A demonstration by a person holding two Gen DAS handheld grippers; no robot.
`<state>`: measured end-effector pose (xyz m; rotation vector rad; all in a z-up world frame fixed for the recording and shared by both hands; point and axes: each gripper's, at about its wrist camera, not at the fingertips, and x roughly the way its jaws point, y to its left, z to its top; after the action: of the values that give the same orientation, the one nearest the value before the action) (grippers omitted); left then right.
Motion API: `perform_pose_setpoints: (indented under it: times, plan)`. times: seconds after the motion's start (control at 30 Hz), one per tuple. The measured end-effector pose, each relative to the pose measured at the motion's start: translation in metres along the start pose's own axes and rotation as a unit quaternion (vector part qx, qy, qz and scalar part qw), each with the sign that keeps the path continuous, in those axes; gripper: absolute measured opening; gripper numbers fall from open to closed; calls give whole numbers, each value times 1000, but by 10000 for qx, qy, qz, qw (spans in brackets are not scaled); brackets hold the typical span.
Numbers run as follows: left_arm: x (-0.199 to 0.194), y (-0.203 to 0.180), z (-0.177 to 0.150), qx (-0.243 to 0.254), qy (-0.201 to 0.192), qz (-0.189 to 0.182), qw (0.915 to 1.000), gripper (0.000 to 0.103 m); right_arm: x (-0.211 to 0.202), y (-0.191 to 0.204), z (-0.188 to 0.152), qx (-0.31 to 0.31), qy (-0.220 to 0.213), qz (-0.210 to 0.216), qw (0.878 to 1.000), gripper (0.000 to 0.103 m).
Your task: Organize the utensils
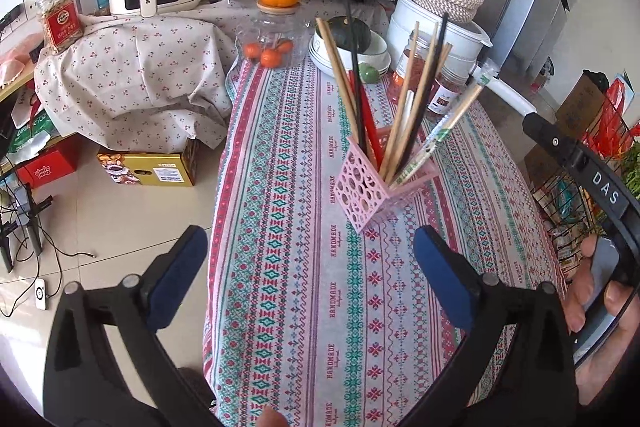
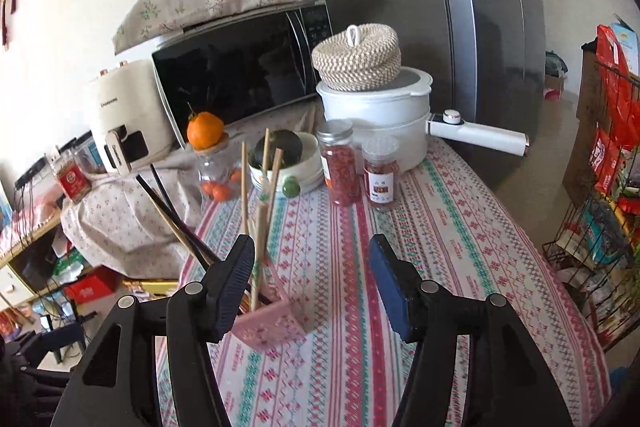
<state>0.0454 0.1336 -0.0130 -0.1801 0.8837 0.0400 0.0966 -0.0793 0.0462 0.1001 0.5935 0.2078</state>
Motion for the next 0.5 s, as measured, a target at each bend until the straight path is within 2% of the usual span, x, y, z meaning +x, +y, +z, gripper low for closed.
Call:
perform_pose_setpoints:
  times: [0.13,0.23,0.37,0.5]
  plan:
    - [-14,-25,-11,112,-185,47,9998,102,-14,-24,-6,-145,580,2,9982,65]
    - [-24,-39,-19,196,-317,51,9993,102,-25,-42,-10,-130,827,-43,9965,66]
    - [-34,-50,-28,162,-384,-41,9991,102,-41,-56,-16,-346,939,-194,9948,69]
    - [-36,-62,-34,302,-421,49,9986,102,-50,-62,-23,-581,997,-347,9927,70]
